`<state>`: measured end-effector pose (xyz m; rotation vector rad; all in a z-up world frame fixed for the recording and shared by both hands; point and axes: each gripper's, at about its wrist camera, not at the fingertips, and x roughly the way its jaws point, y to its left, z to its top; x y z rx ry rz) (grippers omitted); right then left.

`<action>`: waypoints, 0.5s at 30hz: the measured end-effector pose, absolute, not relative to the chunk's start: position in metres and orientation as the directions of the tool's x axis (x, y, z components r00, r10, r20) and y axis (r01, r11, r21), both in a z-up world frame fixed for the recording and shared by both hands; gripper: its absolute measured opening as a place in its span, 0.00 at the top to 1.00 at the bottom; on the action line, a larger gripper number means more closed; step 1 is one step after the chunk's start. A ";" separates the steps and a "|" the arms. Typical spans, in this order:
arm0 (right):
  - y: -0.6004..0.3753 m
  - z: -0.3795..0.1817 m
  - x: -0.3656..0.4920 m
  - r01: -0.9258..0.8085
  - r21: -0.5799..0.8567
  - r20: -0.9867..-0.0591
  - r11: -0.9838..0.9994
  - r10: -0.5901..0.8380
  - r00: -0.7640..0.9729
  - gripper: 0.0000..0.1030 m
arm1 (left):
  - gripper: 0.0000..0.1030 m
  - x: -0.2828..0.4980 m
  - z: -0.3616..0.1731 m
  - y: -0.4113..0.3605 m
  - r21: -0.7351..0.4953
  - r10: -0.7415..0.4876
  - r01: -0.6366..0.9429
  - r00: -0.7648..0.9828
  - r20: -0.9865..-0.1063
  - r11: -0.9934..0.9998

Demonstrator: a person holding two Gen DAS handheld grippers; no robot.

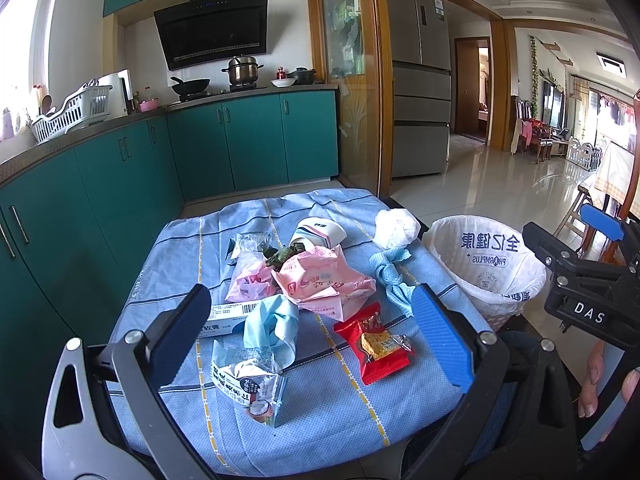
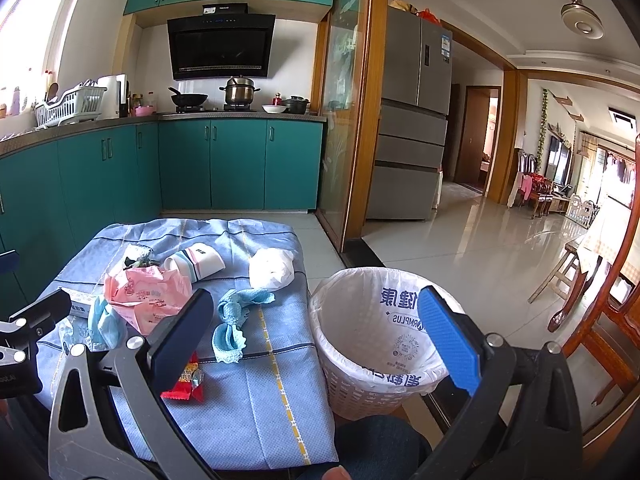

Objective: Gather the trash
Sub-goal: 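Grasp the red snack packet with the right gripper while the left gripper grasps the coconut drink carton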

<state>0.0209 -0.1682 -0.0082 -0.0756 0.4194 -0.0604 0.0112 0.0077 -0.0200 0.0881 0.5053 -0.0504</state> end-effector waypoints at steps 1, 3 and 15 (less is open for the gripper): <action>-0.168 -0.008 0.021 0.043 -0.085 -0.404 0.995 -0.074 0.912 0.03 | 0.03 0.011 -0.020 0.007 0.072 -0.027 0.070 0.874 -0.484 0.995; -0.168 -0.008 0.021 0.044 -0.085 -0.402 0.995 -0.074 0.913 0.03 | 0.03 0.012 -0.020 0.008 0.070 -0.028 0.071 0.874 -0.484 0.995; -0.169 -0.022 0.051 -0.015 -0.075 -0.525 0.997 -0.027 0.851 0.03 | 0.03 0.039 -0.034 0.037 0.125 0.136 -0.082 0.837 -0.530 0.989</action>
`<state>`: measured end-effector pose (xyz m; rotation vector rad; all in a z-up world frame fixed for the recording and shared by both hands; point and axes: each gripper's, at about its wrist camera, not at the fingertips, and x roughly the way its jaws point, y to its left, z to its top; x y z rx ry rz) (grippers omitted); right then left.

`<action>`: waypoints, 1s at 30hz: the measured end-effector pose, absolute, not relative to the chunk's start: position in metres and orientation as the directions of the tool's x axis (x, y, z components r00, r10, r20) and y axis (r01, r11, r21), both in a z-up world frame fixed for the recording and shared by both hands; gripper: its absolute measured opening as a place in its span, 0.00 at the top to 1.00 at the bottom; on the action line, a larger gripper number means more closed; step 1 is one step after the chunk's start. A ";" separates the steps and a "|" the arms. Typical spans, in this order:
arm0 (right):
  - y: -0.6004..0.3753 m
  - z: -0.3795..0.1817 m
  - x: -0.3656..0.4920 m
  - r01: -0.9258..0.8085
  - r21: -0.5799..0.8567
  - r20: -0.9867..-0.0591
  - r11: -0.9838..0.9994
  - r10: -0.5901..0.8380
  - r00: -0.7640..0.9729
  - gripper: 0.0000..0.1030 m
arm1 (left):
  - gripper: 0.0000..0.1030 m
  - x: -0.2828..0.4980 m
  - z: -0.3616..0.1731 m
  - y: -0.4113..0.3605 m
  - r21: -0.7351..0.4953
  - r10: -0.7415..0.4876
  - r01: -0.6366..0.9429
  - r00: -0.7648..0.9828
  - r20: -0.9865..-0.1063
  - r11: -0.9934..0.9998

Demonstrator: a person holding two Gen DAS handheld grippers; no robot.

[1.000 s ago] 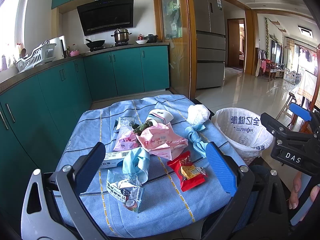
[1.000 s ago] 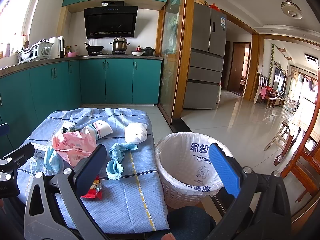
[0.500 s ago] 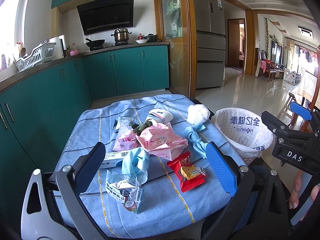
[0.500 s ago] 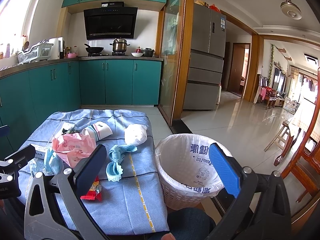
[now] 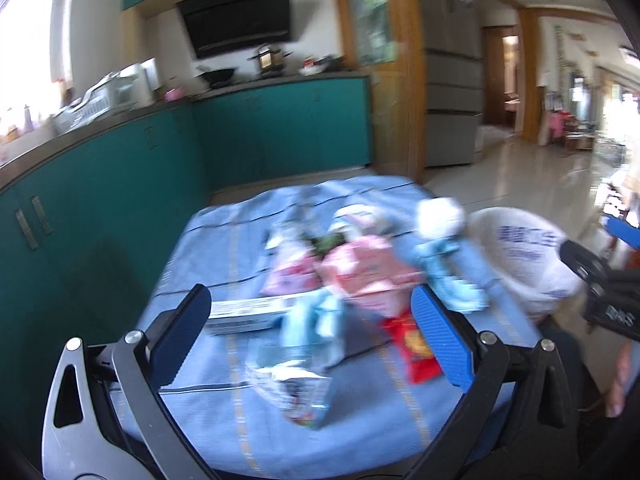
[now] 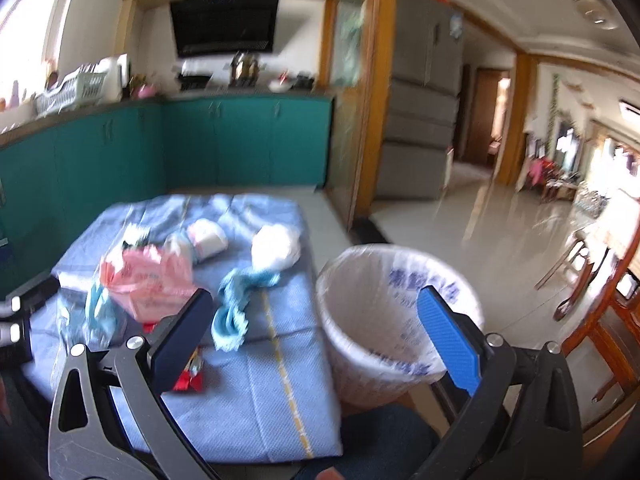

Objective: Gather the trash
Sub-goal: 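Grasp the red snack packet with the right gripper while the left gripper grasps the coconut drink carton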

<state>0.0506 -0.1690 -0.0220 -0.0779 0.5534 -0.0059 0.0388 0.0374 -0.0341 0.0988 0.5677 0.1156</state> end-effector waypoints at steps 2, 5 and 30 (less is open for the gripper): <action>-0.162 -0.038 0.067 -0.073 -0.066 -0.587 0.995 0.021 0.809 0.03 | 0.03 0.047 -0.040 0.056 0.121 0.185 -0.142 0.816 -0.547 0.982; -0.149 -0.062 0.082 -0.165 -0.035 -0.646 0.986 0.104 0.756 0.03 | 0.06 0.055 -0.050 0.083 0.125 0.251 -0.220 0.779 -0.574 0.968; -0.051 -0.140 0.137 -0.432 0.078 -0.798 0.899 0.316 0.513 0.56 | 0.06 0.059 -0.122 0.088 -0.031 -0.044 0.031 0.642 -0.766 0.999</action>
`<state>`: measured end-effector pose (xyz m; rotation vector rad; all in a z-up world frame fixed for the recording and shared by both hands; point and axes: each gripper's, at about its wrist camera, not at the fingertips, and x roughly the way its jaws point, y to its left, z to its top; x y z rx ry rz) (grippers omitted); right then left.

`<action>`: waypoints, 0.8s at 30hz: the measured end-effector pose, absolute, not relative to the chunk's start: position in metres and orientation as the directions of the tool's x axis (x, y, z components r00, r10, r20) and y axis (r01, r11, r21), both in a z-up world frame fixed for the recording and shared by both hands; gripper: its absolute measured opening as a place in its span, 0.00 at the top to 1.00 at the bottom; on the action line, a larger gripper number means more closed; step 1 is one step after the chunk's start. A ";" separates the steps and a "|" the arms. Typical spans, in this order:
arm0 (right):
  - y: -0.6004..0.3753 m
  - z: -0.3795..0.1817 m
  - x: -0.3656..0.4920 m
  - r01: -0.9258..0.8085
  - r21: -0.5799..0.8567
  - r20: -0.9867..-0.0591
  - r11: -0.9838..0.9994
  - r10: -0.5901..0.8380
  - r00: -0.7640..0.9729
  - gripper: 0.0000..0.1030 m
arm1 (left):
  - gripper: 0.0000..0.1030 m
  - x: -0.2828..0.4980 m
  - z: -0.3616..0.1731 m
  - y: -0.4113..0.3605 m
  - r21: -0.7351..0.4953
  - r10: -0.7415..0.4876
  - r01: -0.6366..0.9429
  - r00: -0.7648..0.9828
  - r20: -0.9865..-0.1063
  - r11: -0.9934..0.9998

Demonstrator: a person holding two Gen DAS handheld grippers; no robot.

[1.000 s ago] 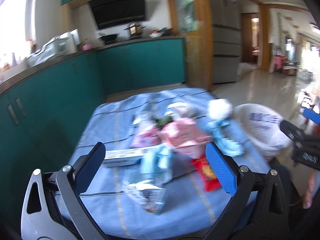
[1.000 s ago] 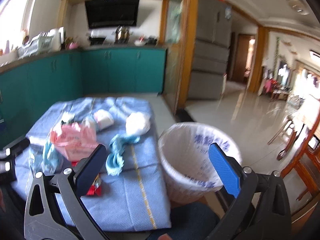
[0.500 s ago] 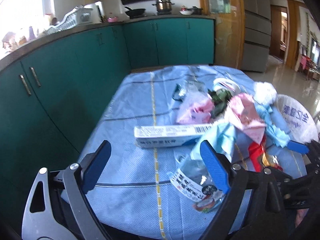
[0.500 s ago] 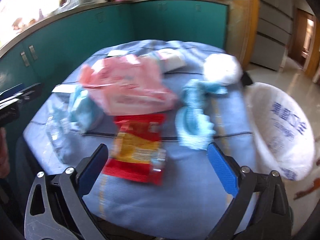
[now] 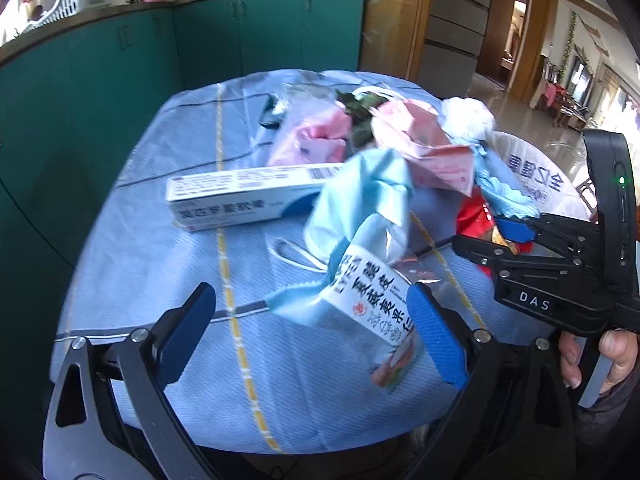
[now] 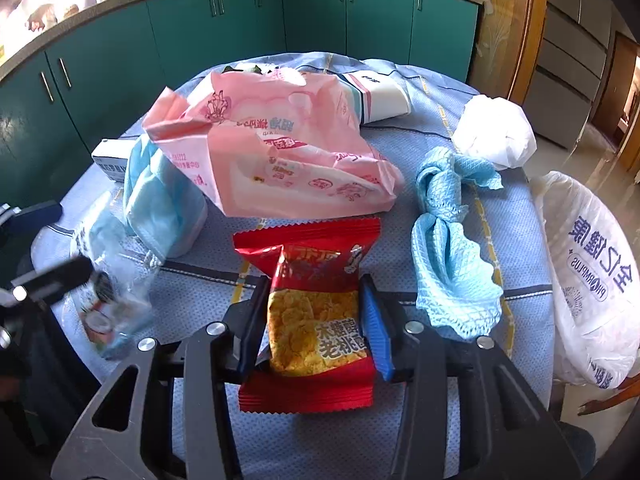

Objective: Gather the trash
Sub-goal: 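Grasp the red snack packet with the right gripper while the left gripper grasps the coconut drink carton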

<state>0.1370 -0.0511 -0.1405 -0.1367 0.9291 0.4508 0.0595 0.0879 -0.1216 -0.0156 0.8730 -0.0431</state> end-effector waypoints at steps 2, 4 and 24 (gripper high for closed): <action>-0.056 -0.140 0.135 -0.426 0.076 -0.798 0.902 0.311 0.517 0.56 | 0.05 0.060 -0.122 0.081 -0.037 -0.065 0.057 0.636 -0.769 0.998; -0.059 -0.140 0.136 -0.418 0.073 -0.799 0.906 0.303 0.519 0.56 | 0.04 0.059 -0.122 0.074 -0.023 -0.071 0.082 0.637 -0.768 0.996; -0.086 -0.125 0.113 -0.369 0.068 -0.771 0.927 0.284 0.571 0.56 | 0.29 0.065 -0.129 0.059 0.001 -0.087 0.133 0.654 -0.751 0.991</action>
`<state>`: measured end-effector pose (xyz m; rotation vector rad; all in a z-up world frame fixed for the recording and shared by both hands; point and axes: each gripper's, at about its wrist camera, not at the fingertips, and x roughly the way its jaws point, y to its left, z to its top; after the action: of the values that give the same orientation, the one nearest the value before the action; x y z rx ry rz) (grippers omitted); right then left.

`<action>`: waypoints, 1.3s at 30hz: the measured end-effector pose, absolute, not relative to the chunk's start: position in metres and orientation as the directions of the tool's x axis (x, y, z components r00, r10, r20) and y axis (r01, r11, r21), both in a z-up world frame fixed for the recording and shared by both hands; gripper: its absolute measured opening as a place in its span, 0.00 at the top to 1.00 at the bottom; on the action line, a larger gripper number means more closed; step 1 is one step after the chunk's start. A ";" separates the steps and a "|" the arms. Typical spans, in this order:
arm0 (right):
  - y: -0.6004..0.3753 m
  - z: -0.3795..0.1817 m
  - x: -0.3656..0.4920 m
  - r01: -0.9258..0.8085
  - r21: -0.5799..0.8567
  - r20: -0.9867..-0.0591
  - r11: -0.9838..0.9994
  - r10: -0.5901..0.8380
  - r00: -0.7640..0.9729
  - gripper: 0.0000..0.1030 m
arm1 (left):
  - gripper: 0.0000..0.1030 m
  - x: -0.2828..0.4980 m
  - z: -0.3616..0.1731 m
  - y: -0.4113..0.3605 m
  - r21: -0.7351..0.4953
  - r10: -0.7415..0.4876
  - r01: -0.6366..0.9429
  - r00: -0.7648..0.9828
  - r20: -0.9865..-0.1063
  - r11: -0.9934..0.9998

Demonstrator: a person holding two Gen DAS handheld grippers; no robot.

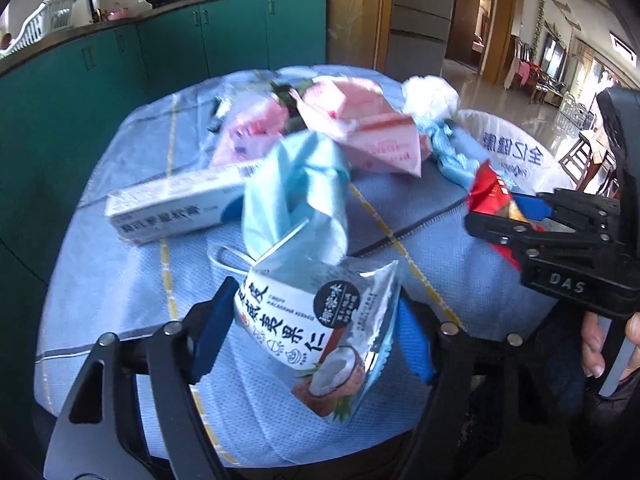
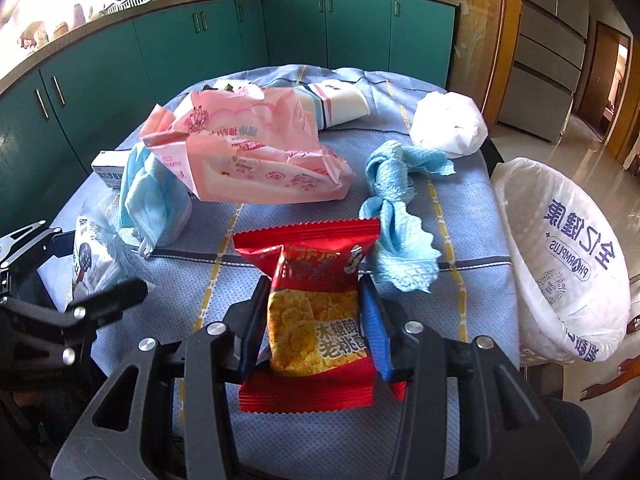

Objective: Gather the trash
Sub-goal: 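Grasp the red snack packet with the right gripper while the left gripper grasps the coconut drink carton, then drop the red snack packet and coconut carton into the white wastebasket with both grippers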

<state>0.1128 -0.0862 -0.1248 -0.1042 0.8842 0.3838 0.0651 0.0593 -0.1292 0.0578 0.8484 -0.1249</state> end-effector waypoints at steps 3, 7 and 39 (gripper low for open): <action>-0.101 -0.108 0.108 -0.354 0.100 -0.739 0.930 0.308 0.600 0.56 | 0.29 0.058 -0.110 0.067 -0.001 -0.083 0.117 0.698 -0.711 0.993; -0.149 -0.070 0.103 -0.260 0.103 -0.660 0.960 0.262 0.704 0.56 | 0.29 0.051 -0.082 0.072 0.022 -0.052 0.086 0.764 -0.643 0.996; -0.372 -0.013 0.271 0.366 0.207 -0.632 0.907 -0.162 0.758 0.09 | 0.25 0.207 -0.088 -0.176 -0.069 -0.389 0.476 0.617 -0.684 0.877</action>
<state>0.2707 -0.3719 -0.0134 0.3312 0.6515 -0.2935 0.2073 -0.1756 -0.0879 0.1239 0.7568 -0.4991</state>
